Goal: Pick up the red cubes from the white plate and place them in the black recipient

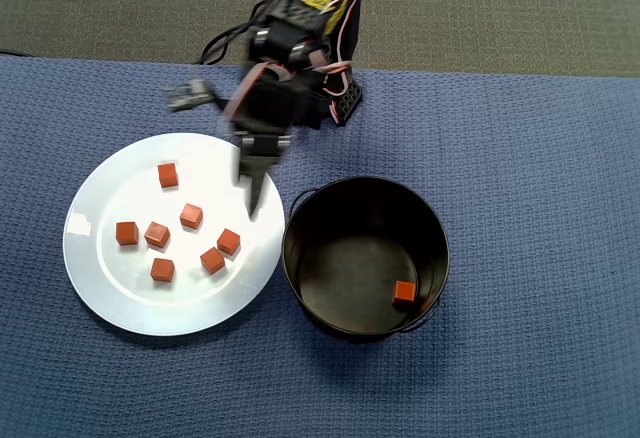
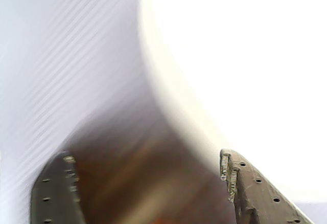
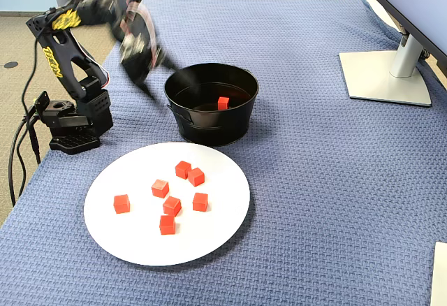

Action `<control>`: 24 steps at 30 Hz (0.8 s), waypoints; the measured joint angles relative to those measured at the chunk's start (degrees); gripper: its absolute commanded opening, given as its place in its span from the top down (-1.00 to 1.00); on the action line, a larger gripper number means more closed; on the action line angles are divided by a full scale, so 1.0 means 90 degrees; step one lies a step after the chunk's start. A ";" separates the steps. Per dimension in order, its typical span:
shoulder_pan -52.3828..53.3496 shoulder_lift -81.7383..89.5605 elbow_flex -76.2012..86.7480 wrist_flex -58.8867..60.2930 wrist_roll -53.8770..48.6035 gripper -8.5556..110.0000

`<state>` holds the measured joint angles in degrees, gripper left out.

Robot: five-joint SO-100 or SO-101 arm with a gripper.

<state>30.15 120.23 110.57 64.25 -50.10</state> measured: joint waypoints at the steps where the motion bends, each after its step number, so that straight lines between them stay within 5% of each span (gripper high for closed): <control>1: 0.0410 0.0029 0.0391 -0.0342 -0.0547 0.45; 10: 0.2549 -0.0283 0.2236 -0.2578 -0.4102 0.46; 24: 0.3262 -0.1689 0.2412 -0.3662 -0.4326 0.51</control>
<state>59.50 105.03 132.28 31.29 -89.03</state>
